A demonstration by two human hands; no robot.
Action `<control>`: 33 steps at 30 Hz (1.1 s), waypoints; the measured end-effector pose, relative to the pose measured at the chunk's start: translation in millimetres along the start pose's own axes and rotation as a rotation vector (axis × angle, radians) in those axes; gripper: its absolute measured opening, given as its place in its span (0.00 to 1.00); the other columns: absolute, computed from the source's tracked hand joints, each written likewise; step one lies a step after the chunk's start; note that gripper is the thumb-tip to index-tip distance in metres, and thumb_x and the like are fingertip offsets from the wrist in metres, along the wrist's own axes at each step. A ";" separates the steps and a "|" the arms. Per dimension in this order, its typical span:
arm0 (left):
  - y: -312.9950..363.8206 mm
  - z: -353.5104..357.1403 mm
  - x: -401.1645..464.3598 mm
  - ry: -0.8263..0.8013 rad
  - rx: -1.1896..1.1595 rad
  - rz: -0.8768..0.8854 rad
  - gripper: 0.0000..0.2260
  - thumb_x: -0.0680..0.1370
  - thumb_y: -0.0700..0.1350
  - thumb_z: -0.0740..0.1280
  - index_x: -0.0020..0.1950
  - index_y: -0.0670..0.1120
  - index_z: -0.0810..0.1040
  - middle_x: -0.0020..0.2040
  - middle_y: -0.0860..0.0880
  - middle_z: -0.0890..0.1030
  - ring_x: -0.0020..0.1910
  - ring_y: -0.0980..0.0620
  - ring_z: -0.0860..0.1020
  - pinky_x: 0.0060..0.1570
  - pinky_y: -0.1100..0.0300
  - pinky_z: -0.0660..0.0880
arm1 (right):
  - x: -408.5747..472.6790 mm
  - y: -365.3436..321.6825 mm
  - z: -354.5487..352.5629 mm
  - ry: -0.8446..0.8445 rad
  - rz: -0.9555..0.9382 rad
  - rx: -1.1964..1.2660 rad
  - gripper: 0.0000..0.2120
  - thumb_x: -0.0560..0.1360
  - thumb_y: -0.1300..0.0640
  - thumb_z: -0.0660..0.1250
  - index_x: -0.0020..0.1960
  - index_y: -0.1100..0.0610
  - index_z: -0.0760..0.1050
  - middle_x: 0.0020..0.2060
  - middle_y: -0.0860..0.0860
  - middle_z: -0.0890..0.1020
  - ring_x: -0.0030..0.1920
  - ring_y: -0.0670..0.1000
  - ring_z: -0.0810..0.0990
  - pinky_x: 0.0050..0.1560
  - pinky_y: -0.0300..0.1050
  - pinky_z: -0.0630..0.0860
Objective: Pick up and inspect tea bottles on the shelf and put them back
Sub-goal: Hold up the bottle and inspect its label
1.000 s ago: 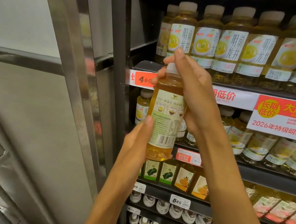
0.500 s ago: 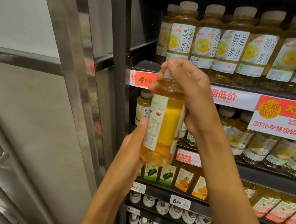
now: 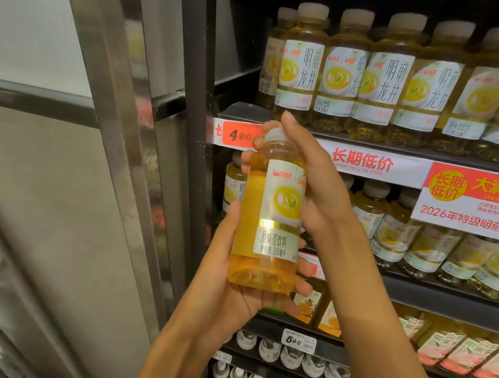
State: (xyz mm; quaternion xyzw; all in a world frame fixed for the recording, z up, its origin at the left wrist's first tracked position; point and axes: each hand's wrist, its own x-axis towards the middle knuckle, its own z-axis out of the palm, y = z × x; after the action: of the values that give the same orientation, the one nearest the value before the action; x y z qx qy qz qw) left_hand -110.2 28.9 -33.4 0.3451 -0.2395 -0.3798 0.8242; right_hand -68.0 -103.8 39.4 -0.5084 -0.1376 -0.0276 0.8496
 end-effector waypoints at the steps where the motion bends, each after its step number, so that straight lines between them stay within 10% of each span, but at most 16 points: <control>1: -0.3 0.7 -0.4 -0.011 -0.012 -0.015 0.34 0.74 0.66 0.56 0.61 0.37 0.76 0.44 0.37 0.82 0.38 0.45 0.83 0.34 0.56 0.80 | -0.1 0.3 -1.8 0.034 0.033 0.003 0.12 0.78 0.49 0.63 0.44 0.57 0.79 0.36 0.53 0.83 0.38 0.51 0.84 0.41 0.45 0.81; 14: 2.5 23.1 -6.6 -0.122 -0.187 -0.020 0.28 0.73 0.54 0.72 0.62 0.34 0.76 0.51 0.33 0.80 0.46 0.40 0.82 0.47 0.50 0.80 | -3.7 8.1 -15.0 0.204 0.333 0.197 0.13 0.79 0.51 0.62 0.51 0.62 0.75 0.32 0.58 0.83 0.30 0.54 0.84 0.29 0.44 0.81; 27: -7.5 5.7 -2.2 0.175 -0.007 0.106 0.31 0.64 0.62 0.72 0.58 0.42 0.80 0.50 0.37 0.83 0.46 0.45 0.84 0.42 0.57 0.81 | -7.9 -22.9 -5.2 -0.008 -0.223 -0.219 0.11 0.80 0.53 0.59 0.56 0.57 0.75 0.42 0.53 0.83 0.47 0.57 0.83 0.51 0.55 0.79; 33: -13.1 0.4 -0.8 0.206 0.183 0.228 0.27 0.70 0.55 0.72 0.66 0.48 0.73 0.59 0.45 0.82 0.56 0.45 0.81 0.51 0.58 0.79 | -22.5 -18.0 -0.9 0.051 -0.084 -0.369 0.21 0.79 0.44 0.59 0.61 0.58 0.74 0.47 0.57 0.85 0.48 0.57 0.85 0.48 0.51 0.81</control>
State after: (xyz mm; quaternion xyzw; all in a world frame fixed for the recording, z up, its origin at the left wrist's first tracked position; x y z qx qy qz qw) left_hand -117.0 23.2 -43.1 0.4264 -0.2251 -0.2231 0.8472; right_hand -92.8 -115.3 48.5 -0.6485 -0.1298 -0.1007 0.7433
